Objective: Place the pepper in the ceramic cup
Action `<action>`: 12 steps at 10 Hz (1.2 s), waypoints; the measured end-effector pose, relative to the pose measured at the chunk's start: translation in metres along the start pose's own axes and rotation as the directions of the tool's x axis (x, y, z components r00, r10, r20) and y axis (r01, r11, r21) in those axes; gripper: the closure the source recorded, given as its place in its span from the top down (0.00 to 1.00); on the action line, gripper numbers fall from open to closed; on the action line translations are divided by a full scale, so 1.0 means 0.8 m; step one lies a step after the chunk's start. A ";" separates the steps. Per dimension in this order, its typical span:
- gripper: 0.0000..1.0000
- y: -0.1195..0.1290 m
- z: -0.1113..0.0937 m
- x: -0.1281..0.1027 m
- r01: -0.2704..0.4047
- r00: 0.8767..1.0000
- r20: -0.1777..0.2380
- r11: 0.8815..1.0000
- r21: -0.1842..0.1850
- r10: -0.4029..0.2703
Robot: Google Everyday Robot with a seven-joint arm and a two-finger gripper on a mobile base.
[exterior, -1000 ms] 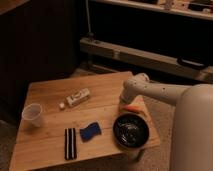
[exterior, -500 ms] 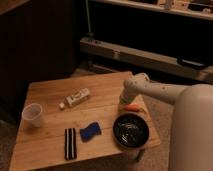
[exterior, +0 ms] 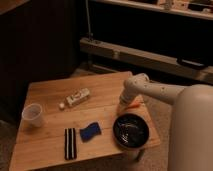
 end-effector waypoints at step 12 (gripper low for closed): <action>0.80 -0.009 -0.014 0.028 0.046 0.998 -0.032 0.999 0.021 -0.045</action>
